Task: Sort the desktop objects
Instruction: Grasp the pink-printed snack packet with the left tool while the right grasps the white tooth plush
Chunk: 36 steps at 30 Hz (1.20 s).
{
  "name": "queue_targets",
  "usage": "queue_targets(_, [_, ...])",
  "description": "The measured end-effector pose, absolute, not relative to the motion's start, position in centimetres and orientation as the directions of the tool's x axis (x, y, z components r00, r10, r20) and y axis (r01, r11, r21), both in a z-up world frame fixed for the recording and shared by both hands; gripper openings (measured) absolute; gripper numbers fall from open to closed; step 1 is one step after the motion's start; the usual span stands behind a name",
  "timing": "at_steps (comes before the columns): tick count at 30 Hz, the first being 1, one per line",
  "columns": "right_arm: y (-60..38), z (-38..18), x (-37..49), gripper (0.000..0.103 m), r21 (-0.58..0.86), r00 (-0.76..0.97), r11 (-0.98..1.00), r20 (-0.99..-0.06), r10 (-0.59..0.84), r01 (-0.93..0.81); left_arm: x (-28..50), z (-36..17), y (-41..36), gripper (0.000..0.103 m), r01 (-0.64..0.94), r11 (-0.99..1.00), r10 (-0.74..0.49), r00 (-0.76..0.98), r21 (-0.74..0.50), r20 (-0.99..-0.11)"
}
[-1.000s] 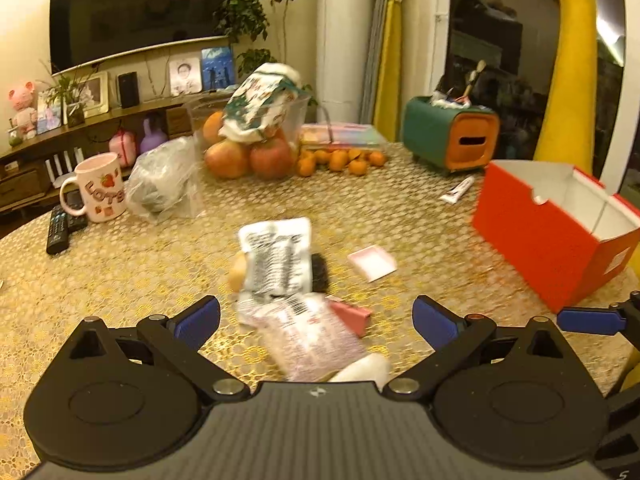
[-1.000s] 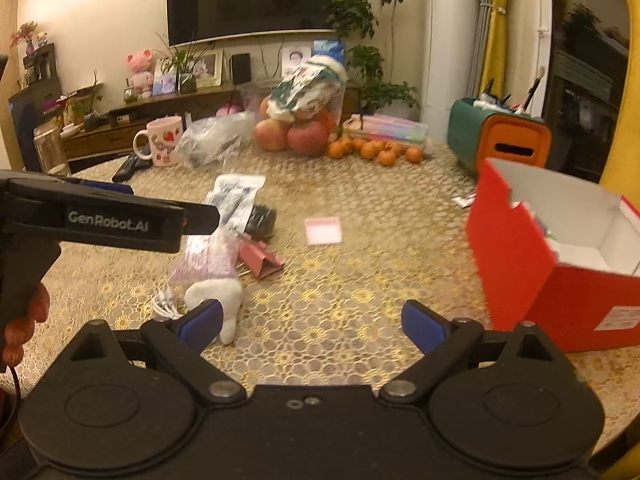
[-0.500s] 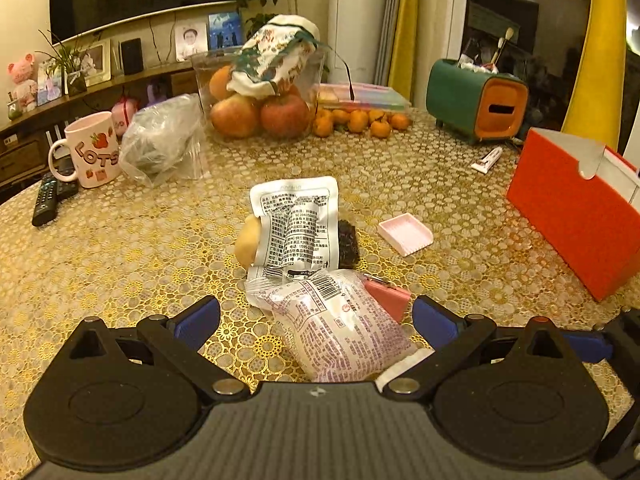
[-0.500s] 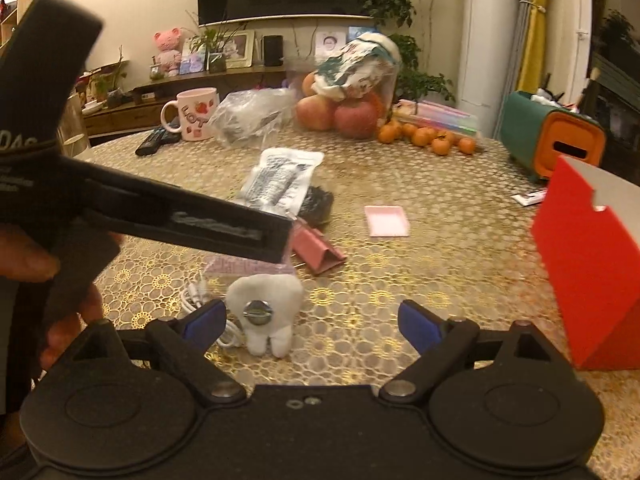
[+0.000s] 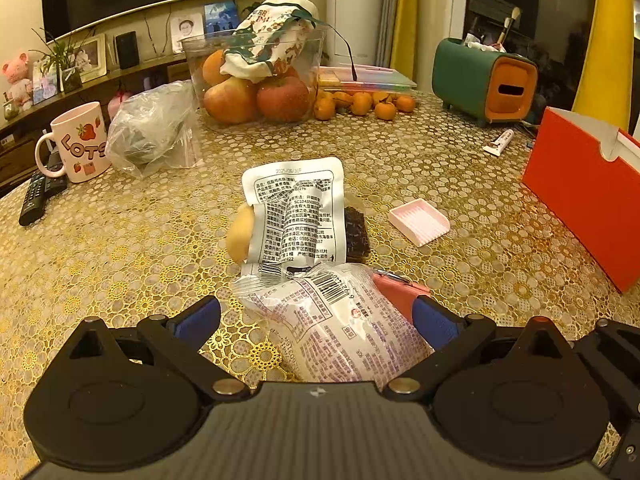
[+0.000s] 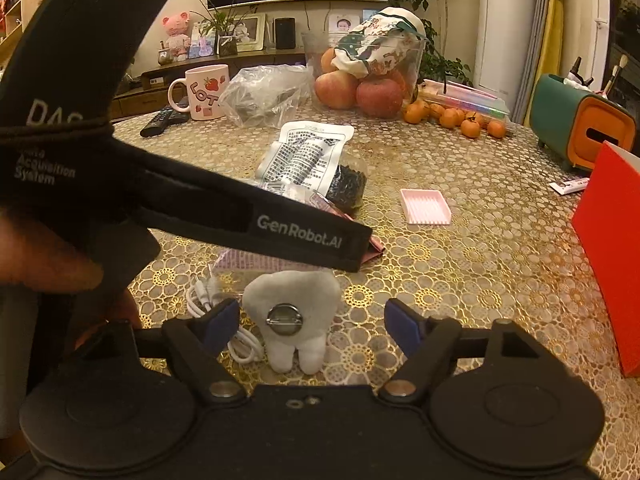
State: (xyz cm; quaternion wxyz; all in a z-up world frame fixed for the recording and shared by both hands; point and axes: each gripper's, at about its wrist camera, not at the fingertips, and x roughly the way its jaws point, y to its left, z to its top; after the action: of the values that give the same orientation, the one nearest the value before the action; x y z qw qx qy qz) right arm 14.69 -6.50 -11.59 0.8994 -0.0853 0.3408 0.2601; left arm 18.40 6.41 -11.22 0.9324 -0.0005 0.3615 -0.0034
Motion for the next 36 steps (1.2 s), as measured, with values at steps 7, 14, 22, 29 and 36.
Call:
queue_targets(7, [-6.5, -11.7, 15.1, 0.062, 0.077, 0.594, 0.825, -0.657, 0.464, -0.56, 18.4, -11.4, 6.6, 0.094, 0.02, 0.999, -0.036, 0.739, -0.032, -0.673])
queue_targets(14, [-7.2, -11.4, 15.4, 0.051, 0.116, 0.582, 0.829, -0.659, 0.477, -0.548, 17.9, -11.0, 6.4, 0.083, 0.021, 0.999, -0.048, 0.744, -0.048, -0.667])
queue_targets(22, [-9.9, -10.5, 14.6, 0.051, 0.103, 0.606, 0.847, -0.654, 0.452, -0.521, 17.5, -10.7, 6.6, 0.067, 0.012, 0.997, -0.064, 0.733, -0.082, -0.677])
queue_targets(29, [-13.2, -9.8, 14.5, 0.051, 0.112, 0.639, 0.882, -0.648, 0.414, -0.457, 16.5, -10.2, 6.1, 0.052, 0.022, 0.996, -0.072, 0.73, -0.082, -0.68])
queue_targets(36, [-15.7, -8.9, 14.4, 0.051, 0.124, 0.668, 0.905, -0.635, 0.387, -0.407, 14.7, -9.0, 5.6, 0.052, 0.034, 0.995, -0.086, 0.734, -0.09, -0.673])
